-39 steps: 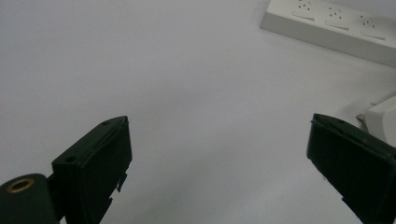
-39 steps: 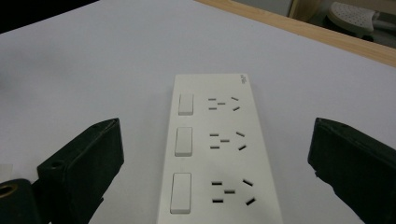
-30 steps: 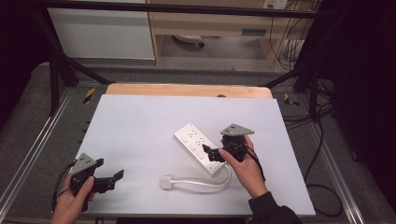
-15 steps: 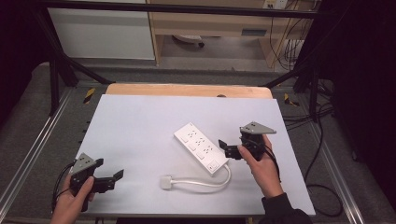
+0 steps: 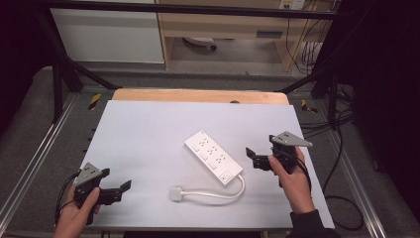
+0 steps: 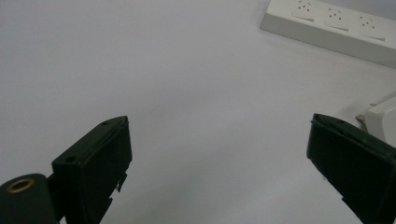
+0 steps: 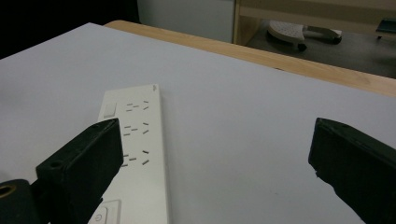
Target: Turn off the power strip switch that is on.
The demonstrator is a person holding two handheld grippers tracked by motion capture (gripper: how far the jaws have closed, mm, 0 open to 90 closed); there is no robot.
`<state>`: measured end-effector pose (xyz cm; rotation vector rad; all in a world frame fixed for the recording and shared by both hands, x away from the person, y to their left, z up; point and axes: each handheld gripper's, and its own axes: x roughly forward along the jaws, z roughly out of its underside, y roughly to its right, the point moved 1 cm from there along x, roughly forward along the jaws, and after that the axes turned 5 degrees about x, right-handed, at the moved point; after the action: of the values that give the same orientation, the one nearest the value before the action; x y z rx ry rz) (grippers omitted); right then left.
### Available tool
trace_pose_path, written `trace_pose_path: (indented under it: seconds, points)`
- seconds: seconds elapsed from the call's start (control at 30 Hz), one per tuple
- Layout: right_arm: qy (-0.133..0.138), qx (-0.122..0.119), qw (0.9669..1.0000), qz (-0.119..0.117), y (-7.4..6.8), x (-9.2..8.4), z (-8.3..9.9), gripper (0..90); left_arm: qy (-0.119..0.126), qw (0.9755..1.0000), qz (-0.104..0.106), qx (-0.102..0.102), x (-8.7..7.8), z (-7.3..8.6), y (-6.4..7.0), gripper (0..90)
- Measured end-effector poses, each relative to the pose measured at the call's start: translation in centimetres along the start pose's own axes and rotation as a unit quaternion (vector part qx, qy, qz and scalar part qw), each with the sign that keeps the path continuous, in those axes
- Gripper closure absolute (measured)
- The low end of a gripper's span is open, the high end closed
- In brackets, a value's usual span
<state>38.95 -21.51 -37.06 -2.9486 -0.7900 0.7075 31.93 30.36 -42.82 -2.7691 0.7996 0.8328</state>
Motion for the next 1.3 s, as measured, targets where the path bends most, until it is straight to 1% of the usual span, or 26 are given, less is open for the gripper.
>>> trace_pose_path:
  seconds: [0.13,0.23,0.37,0.63,0.8,0.87,1.0,1.1,1.13,1.2,1.27,1.3]
  points:
    - [0.005,0.004,0.9999,0.008,0.8,-0.9,0.5,3.4,0.0,1.0,0.0,0.0,0.0,0.0,0.0,6.7]
    - [0.01,0.013,0.9998,0.015,1.4,-1.6,0.9,3.2,0.0,1.0,0.0,0.0,0.0,0.0,0.0,6.7]
    - [0.013,0.012,0.9997,0.018,1.8,-2.1,1.1,2.9,0.0,1.0,-0.001,0.0,0.0,0.0,0.0,6.7]
    - [0.013,0.026,0.9991,0.029,3.0,-2.7,2.3,3.3,-0.001,1.0,-0.001,0.0,0.0,0.0,0.0,6.7]
    - [0.018,0.034,0.9988,0.03,3.9,-2.6,3.2,3.7,-0.002,1.0,-0.001,0.001,0.0,0.0,0.0,6.7]
    - [0.02,0.032,0.9988,0.032,4.1,-2.4,3.5,3.8,-0.001,1.0,-0.001,0.001,0.0,0.0,0.0,6.7]
    - [0.019,0.018,0.9991,0.035,4.3,-1.7,4.3,4.1,-0.001,1.0,-0.001,0.0,0.0,0.0,0.0,6.7]
    - [0.009,-0.005,0.9991,0.04,4.3,-1.1,5.0,4.1,-0.002,1.0,0.0,0.001,0.0,0.0,0.0,6.7]
    - [0.006,-0.008,0.9992,0.038,4.3,-0.8,5.2,4.0,-0.001,1.0,0.0,0.001,0.0,0.0,0.0,6.7]
    - [0.006,-0.007,0.9995,0.031,4.2,-0.4,5.6,4.0,-0.001,1.0,0.0,0.001,0.0,0.0,0.0,6.7]
    - [0.008,-0.01,0.9998,0.016,4.0,0.1,6.0,4.0,-0.002,1.0,0.001,0.002,0.1,0.0,0.1,6.7]
    - [0.004,-0.013,0.9998,0.014,3.9,0.4,6.2,4.0,-0.002,1.0,0.001,0.003,0.1,0.0,0.1,6.7]
